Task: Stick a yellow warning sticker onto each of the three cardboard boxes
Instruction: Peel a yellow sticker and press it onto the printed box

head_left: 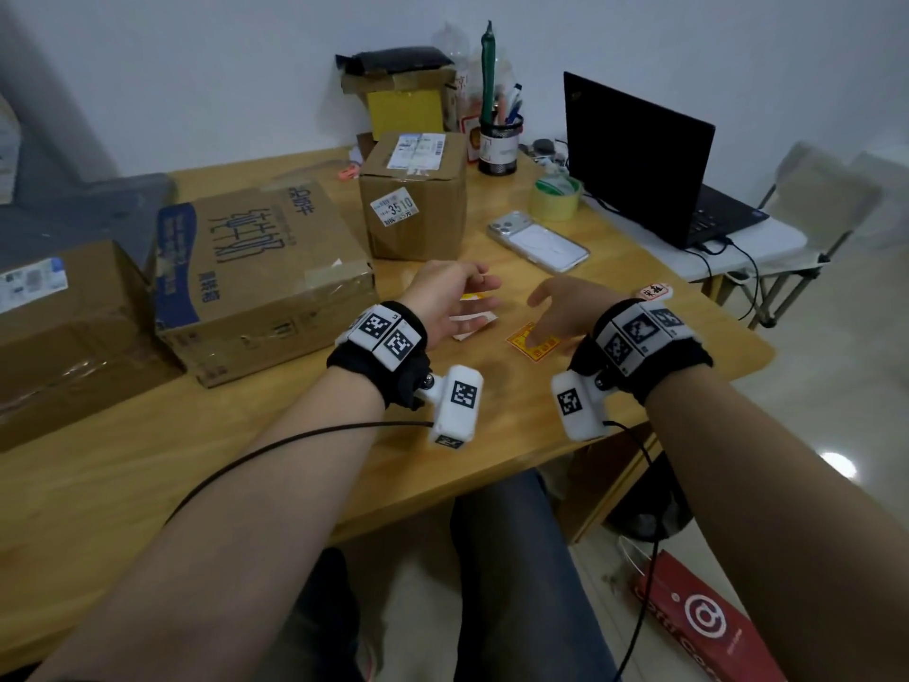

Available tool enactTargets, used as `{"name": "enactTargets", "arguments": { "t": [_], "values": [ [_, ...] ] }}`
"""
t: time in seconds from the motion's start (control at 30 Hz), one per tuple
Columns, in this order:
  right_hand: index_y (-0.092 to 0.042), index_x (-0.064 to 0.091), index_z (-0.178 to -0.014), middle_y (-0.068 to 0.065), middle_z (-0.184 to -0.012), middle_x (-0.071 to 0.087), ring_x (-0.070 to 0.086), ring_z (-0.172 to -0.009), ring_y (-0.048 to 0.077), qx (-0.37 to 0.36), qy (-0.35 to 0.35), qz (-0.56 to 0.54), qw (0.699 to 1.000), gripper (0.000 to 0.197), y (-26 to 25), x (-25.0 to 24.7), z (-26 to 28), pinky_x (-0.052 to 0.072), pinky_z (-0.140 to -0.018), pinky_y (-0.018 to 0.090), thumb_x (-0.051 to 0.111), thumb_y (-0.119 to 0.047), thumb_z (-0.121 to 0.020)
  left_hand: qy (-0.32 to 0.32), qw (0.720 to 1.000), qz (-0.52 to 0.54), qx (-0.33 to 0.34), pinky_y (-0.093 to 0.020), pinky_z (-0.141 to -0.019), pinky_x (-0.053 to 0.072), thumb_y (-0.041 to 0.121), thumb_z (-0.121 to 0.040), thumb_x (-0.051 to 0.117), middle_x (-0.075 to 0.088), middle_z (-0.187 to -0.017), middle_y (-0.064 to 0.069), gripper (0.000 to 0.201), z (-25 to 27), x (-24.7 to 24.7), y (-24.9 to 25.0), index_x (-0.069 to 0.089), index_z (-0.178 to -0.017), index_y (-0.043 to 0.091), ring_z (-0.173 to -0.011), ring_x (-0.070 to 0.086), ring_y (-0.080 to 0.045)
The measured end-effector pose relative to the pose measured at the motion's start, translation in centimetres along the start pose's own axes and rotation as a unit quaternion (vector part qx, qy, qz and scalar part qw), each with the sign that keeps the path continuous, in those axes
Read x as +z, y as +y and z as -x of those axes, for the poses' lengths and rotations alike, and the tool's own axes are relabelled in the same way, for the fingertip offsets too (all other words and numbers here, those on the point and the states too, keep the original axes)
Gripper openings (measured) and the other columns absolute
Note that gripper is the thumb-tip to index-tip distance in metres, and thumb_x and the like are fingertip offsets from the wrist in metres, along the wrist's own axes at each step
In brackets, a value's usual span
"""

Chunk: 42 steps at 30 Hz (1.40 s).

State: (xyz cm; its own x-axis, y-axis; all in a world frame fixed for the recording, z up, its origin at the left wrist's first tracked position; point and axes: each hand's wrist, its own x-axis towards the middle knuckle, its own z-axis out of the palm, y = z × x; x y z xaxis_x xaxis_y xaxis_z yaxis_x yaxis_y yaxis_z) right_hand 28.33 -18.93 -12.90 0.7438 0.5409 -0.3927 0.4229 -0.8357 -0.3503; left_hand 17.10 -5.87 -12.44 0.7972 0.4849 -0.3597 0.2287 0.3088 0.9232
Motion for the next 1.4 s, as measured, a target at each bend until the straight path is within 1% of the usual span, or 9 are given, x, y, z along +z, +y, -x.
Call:
{"name": "enactTargets", "arguments": {
  "t": [0.07,0.2,0.37,0.47,0.6,0.83,1.0,1.17,1.4],
  "values": [
    [-0.012,0.05,-0.139,0.011,-0.132,0.059,0.066,-0.115,0.032,0.01,-0.006,0.016,1.0,0.069,-0.1,0.3,-0.3,0.057,-0.096,0.045,0.086,-0.023,-0.081,0.003,1.0,0.012,-0.001,-0.031,-0.07,0.054,0.006,-0.098,0.046,0.073,-0.085,0.001,0.02,0.1,-0.4,0.0,0.063,-0.099,0.016,-0.078,0.07,-0.02],
    [-0.006,0.057,-0.101,0.007,-0.091,0.061,0.06,-0.08,0.024,0.024,0.009,0.066,0.998,0.045,-0.4,0.7,-0.2,0.051,-0.071,0.035,0.087,-0.03,-0.078,0.004,1.0,0.011,0.007,-0.031,-0.07,0.053,0.005,-0.098,0.046,0.073,-0.086,0.001,0.021,0.7,-0.9,0.1,0.064,-0.098,0.016,-0.075,0.07,-0.019],
    [-0.01,0.053,-0.092,0.004,-0.083,0.055,0.058,-0.083,0.025,0.023,0.023,0.05,0.998,0.042,-0.7,1.1,0.2,0.042,-0.058,0.029,0.085,-0.034,-0.079,0.002,1.0,0.01,0.014,-0.031,-0.069,0.054,0.005,-0.097,0.046,0.073,-0.088,0.001,0.022,1.5,-1.1,0.2,0.065,-0.103,0.015,-0.075,0.071,-0.019],
    [-0.013,0.048,-0.08,0.004,-0.082,0.055,0.058,-0.091,0.026,0.027,0.017,0.045,0.998,0.049,-0.8,1.2,0.5,0.044,-0.064,0.031,0.088,-0.041,-0.077,0.003,1.0,0.012,0.015,-0.031,-0.067,0.055,0.005,-0.097,0.046,0.074,-0.087,0.001,0.022,2.0,-1.3,0.4,0.065,-0.101,0.015,-0.074,0.071,-0.018],
    [-0.011,0.049,-0.079,0.005,-0.08,0.056,0.058,-0.085,0.025,0.027,0.017,0.032,0.999,0.048,-0.9,0.9,0.8,0.04,-0.056,0.028,0.089,-0.038,-0.076,0.002,1.0,0.011,0.019,-0.03,-0.067,0.055,0.005,-0.098,0.046,0.073,-0.086,0.001,0.022,2.4,-1.4,0.5,0.065,-0.1,0.015,-0.075,0.071,-0.018],
    [-0.002,0.067,-0.103,0.011,-0.088,0.066,0.067,-0.079,0.029,-0.013,0.021,-0.053,0.998,0.038,-1.5,1.1,1.0,0.056,-0.07,0.038,0.089,-0.02,-0.078,0.009,0.999,-0.006,0.041,-0.029,-0.065,0.054,0.004,-0.097,0.046,0.072,-0.085,0.001,0.023,3.0,-2.2,1.2,0.066,-0.098,0.016,-0.074,0.069,-0.018],
    [-0.014,0.063,-0.097,0.006,-0.082,0.067,0.065,-0.062,0.016,-0.099,0.074,-0.249,0.961,0.023,-4.4,-0.6,1.3,0.061,-0.059,0.032,0.083,-0.019,-0.087,0.043,0.99,-0.049,0.123,-0.022,-0.05,0.045,0.005,-0.097,0.051,0.071,-0.078,0.001,0.022,3.0,-4.4,4.0,0.07,-0.094,0.016,-0.053,0.059,-0.012],
    [-0.011,0.075,-0.098,0.006,-0.075,0.069,0.06,-0.056,0.012,-0.194,0.02,-0.338,0.921,0.016,-10.3,-2.6,0.7,0.054,-0.053,0.026,0.081,-0.022,-0.088,0.135,0.941,-0.199,0.237,-0.019,-0.041,0.037,0.018,-0.096,0.059,0.069,-0.081,0.006,0.017,3.2,-8.7,7.5,0.076,-0.096,0.015,-0.045,0.049,-0.004],
    [0.002,0.074,-0.106,0.005,-0.067,0.068,0.058,-0.052,0.01,-0.271,-0.023,-0.363,0.891,0.031,-18.4,-3.4,-2.2,0.049,-0.046,0.022,0.081,-0.022,-0.088,0.19,0.939,-0.194,0.212,-0.019,-0.045,0.035,0.04,-0.093,0.064,0.075,-0.089,0.004,0.021,3.0,-15.4,9.8,0.078,-0.092,0.024,-0.058,0.053,-0.008]
  ]
}}
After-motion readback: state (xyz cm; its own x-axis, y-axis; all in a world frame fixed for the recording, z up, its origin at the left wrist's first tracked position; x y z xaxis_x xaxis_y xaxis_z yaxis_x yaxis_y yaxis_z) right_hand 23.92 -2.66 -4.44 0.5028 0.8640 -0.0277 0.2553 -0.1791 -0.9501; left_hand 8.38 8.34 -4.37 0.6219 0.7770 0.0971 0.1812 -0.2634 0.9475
